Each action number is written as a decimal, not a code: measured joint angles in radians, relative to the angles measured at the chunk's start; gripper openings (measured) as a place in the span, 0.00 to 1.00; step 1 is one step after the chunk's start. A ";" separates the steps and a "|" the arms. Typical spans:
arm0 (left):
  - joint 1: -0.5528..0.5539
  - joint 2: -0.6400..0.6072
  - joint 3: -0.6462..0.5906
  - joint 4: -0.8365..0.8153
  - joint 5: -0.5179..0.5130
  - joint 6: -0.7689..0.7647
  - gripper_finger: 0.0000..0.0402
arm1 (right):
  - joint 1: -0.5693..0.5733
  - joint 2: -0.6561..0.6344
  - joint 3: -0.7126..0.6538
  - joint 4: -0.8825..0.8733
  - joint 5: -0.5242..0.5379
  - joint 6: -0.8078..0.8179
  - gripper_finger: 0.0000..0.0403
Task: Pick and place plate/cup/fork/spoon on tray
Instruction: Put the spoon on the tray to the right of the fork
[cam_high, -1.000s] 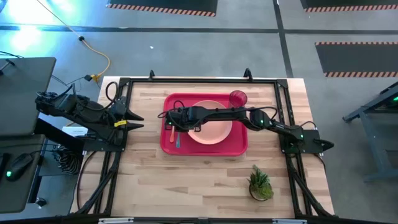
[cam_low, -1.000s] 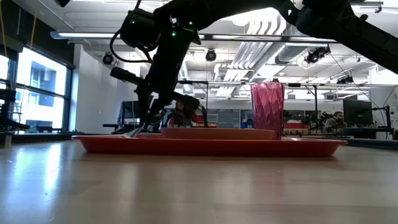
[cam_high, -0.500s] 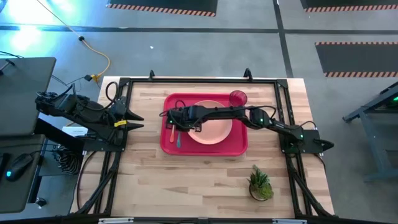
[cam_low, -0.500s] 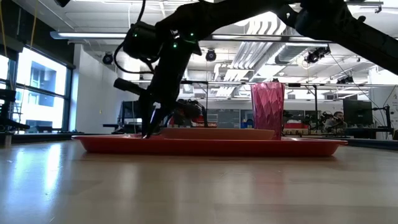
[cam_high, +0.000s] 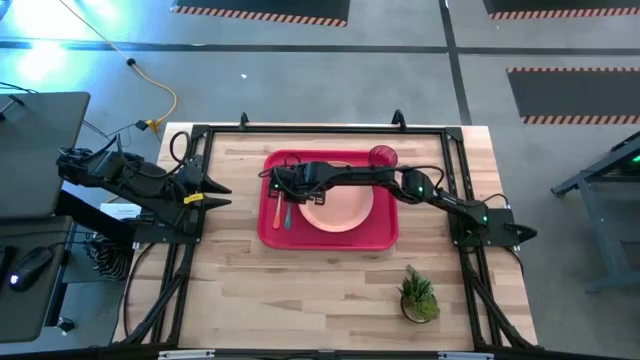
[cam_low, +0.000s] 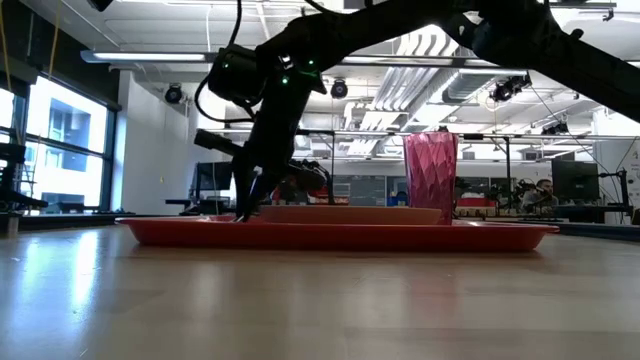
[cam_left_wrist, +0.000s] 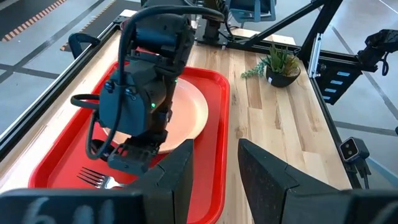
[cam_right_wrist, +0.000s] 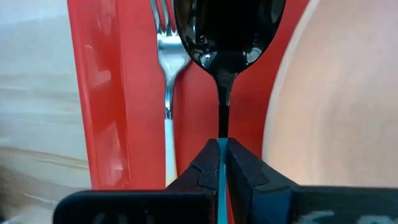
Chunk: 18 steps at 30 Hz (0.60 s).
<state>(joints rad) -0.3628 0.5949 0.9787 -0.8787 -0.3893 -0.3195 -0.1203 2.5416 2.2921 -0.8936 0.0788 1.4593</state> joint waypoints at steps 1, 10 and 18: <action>0.000 0.000 0.000 0.000 0.000 0.000 0.29 | -0.001 0.000 0.000 0.000 0.001 0.000 0.00; 0.000 0.000 0.000 0.000 0.000 0.000 0.29 | -0.004 0.000 0.000 -0.001 -0.026 -0.027 0.01; 0.000 0.000 0.000 0.000 0.000 0.001 0.29 | -0.004 0.000 0.000 -0.016 -0.020 -0.027 0.05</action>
<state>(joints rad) -0.3628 0.5949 0.9787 -0.8787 -0.3893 -0.3187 -0.1246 2.5416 2.2925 -0.9092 0.0589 1.4319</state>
